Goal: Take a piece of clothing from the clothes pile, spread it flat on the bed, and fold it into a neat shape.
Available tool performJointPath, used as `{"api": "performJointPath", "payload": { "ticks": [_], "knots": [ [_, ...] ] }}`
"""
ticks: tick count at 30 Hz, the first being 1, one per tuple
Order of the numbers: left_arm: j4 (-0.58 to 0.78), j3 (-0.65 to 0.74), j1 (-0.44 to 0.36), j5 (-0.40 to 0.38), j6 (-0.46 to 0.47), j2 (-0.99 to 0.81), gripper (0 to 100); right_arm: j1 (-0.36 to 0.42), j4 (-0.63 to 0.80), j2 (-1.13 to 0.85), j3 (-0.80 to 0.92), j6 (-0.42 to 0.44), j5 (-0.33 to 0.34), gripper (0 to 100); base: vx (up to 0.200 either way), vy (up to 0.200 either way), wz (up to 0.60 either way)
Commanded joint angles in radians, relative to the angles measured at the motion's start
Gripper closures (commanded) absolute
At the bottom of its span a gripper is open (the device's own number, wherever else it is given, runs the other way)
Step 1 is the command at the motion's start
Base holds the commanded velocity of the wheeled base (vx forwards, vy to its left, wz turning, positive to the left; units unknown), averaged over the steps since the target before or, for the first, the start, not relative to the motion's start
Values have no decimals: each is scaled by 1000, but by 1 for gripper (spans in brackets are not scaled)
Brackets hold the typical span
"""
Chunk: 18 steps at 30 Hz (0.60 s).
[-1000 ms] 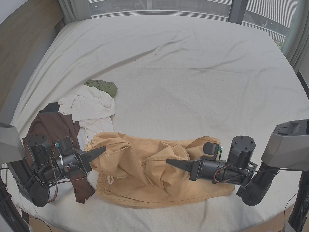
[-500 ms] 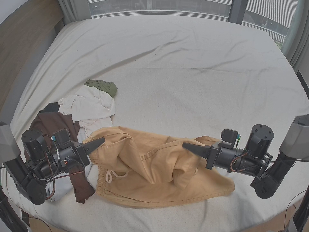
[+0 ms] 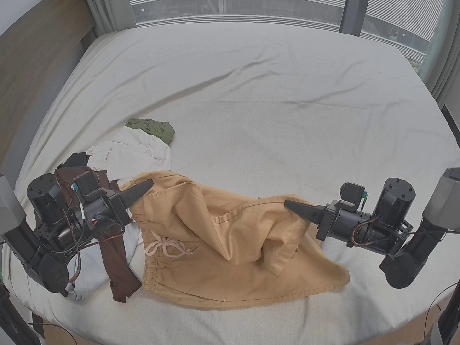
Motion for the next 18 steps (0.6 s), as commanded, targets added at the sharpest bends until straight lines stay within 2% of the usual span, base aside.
{"api": "performJointPath", "payload": {
  "ticks": [1, 18],
  "knots": [
    [-1, -7, -3, -1, -40, -47, 100, -7, -1, -9, -14, 0, 0, 100, 0, 0, 0],
    [-1, -9, -8, 1, -46, -52, 100, -45, -1, -49, -39, 2, 6, 100, 0, 0, 0]
  ]
}}
